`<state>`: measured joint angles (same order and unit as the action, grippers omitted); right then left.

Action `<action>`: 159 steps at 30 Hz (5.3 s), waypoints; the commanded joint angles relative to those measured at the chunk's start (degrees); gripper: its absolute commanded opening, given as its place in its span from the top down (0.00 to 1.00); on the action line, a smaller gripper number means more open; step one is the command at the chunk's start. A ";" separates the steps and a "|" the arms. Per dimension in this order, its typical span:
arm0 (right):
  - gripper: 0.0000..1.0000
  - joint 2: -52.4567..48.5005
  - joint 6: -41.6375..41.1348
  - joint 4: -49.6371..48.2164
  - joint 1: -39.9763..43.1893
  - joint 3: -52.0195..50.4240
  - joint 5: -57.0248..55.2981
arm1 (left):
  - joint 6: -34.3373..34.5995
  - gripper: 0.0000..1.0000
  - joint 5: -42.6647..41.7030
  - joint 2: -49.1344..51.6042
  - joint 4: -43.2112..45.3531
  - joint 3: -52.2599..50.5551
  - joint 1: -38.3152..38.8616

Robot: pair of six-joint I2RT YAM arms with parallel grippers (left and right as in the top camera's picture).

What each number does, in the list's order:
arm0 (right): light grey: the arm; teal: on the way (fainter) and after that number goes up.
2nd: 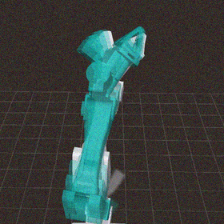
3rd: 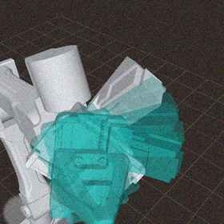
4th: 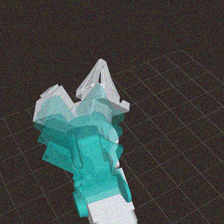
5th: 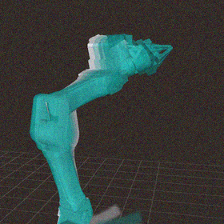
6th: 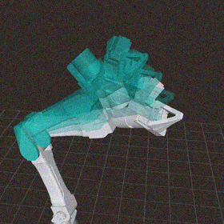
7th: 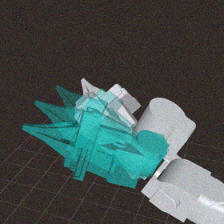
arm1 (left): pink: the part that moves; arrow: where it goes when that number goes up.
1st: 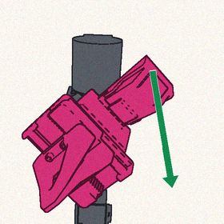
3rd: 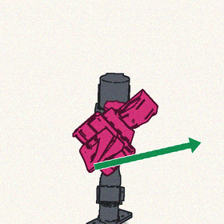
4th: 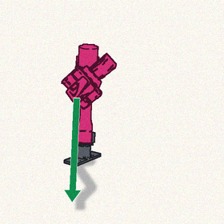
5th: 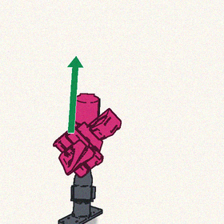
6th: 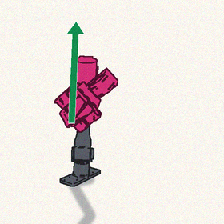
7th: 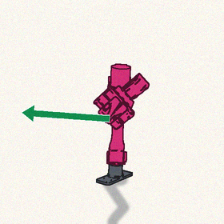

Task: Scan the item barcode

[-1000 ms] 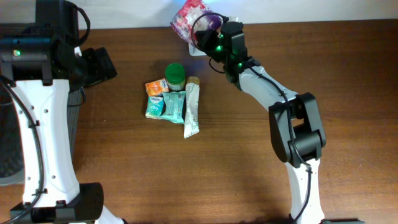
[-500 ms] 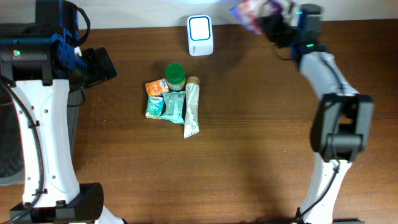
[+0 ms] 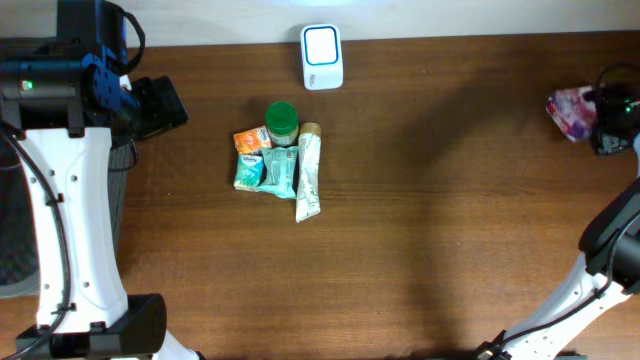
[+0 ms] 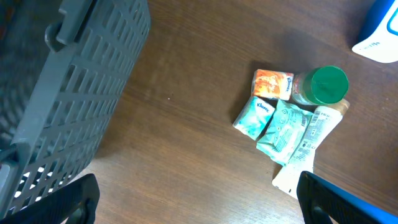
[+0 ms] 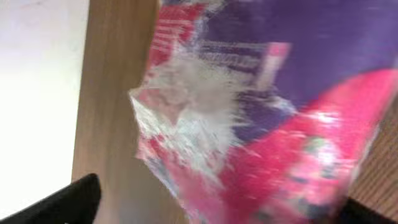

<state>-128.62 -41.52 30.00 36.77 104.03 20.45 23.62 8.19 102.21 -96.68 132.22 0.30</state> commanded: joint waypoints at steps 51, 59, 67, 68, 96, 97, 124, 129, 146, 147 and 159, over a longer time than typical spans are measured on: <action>0.91 -6.80 15.93 7.61 -61.81 -6.73 14.93 | 0.35 0.01 0.22 -0.90 -0.04 0.11 -0.09; 0.96 1.14 27.93 20.00 -56.13 -6.62 15.82 | 0.35 0.01 0.22 -0.90 -0.04 0.11 -0.11; 0.96 13.25 43.25 21.11 -49.51 -6.62 28.50 | 0.35 0.01 0.22 -0.90 -0.04 0.11 -0.11; 0.96 14.05 51.65 20.50 -49.51 -6.62 35.50 | 0.35 0.01 0.22 -0.90 -0.04 0.11 -0.11; 0.96 14.03 54.55 15.41 -49.07 -6.64 47.89 | 0.35 0.01 0.22 -0.90 -0.04 0.11 -0.11; 0.96 14.03 54.55 15.41 -49.07 -6.62 47.89 | 0.35 0.01 0.22 -0.90 -0.04 0.11 -0.09; 0.96 14.03 49.57 15.58 -49.13 -6.64 40.74 | 0.35 0.01 0.22 -0.90 -0.04 0.11 -0.11; 0.96 14.03 48.00 15.58 -49.13 -6.64 38.77 | 0.35 0.01 0.22 -0.90 -0.04 0.11 -0.09; 0.72 3.41 13.14 39.98 -63.25 -6.64 -41.62 | 0.35 0.01 0.22 -0.90 -0.04 0.11 -0.11; 0.62 3.41 13.14 39.08 -64.96 -6.64 -40.92 | 0.35 0.01 0.22 -0.90 -0.04 0.11 -0.11; 0.48 2.71 31.01 44.87 -54.36 1.68 -22.32 | 0.35 0.01 0.22 -0.90 -0.04 0.11 -0.11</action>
<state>-126.19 -12.86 77.08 -17.96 109.14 -3.68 23.62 8.19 102.21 -96.71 132.20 0.30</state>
